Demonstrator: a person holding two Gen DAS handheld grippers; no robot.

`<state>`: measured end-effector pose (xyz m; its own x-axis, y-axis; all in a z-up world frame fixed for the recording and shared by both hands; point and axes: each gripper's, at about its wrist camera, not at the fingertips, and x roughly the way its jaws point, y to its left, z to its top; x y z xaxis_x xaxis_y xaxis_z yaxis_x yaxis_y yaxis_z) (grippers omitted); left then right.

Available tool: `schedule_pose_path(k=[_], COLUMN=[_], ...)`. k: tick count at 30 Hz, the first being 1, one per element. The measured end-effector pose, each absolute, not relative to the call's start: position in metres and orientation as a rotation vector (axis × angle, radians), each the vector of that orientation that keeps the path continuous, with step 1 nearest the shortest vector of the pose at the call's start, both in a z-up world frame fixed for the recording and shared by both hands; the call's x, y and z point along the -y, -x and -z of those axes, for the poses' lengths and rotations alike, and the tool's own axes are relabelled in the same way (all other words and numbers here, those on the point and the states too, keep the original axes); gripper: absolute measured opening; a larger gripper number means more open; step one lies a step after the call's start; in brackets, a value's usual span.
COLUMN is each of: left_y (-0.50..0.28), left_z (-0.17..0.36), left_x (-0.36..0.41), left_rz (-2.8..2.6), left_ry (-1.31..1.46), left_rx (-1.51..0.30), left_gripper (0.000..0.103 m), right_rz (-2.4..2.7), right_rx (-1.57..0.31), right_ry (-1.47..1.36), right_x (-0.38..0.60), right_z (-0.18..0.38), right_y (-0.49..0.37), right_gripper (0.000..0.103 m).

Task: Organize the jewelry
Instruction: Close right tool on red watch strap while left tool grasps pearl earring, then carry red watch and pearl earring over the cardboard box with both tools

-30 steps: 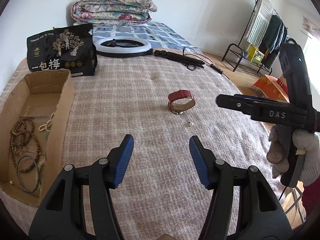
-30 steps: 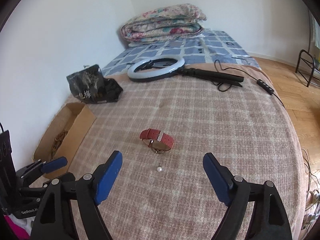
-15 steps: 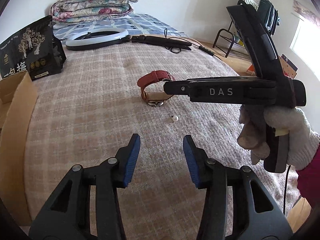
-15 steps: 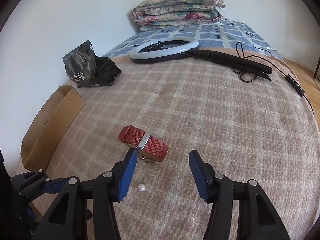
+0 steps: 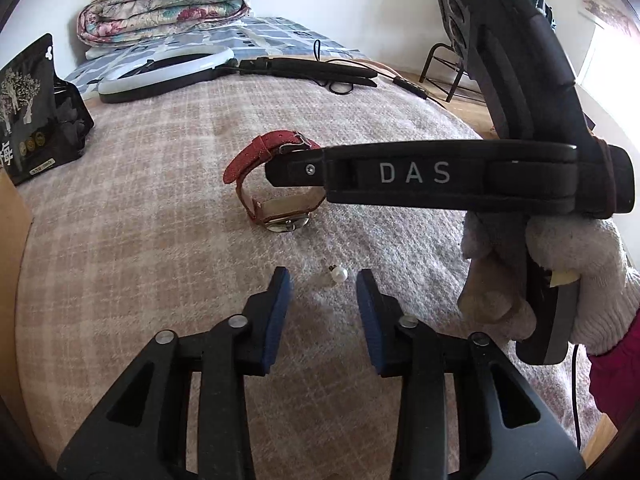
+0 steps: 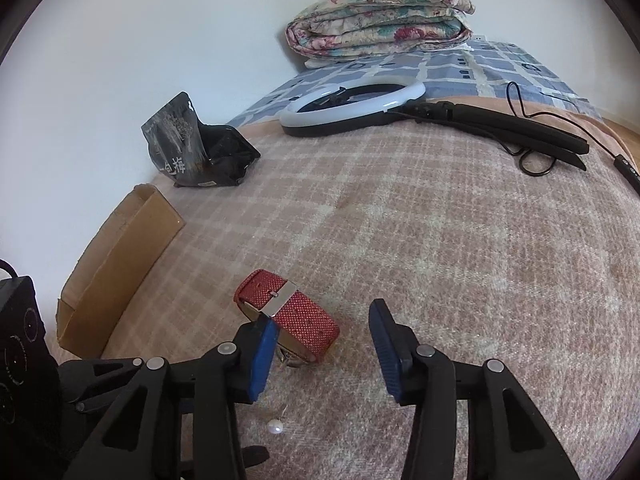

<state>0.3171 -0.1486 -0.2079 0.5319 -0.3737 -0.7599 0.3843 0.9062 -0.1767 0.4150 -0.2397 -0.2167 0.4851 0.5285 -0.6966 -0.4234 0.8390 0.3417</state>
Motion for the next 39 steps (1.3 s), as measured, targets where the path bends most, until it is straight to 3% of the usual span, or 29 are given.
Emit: schedule_pose_path(k=[4, 11, 24, 39], left_y=[-0.322, -0.323, -0.317, -0.289], left_z=[0.212, 0.217, 0.208, 0.165], left_x=[0.154, 0.157, 0.146, 0.107], left_rz=[0.451, 0.457, 0.458, 0.418], left_ry=[-0.029, -0.042, -0.012, -0.014], left_rx=[-0.899, -0.887, -0.872, -0.815], left_gripper=[0.03, 0.007, 0.007, 0.007], right_rz=[-0.618, -0.607, -0.542, -0.466], right_rx=[-0.898, -0.893, -0.857, -0.841], right_ry=[-0.157, -0.193, -0.207, -0.148], right_x=[0.238, 0.243, 0.25, 0.25], right_z=[0.221, 0.227, 0.22, 0.176], right_y=[-0.42, -0.423, -0.419, -0.388], right_gripper=[0.03, 0.017, 0.005, 0.004])
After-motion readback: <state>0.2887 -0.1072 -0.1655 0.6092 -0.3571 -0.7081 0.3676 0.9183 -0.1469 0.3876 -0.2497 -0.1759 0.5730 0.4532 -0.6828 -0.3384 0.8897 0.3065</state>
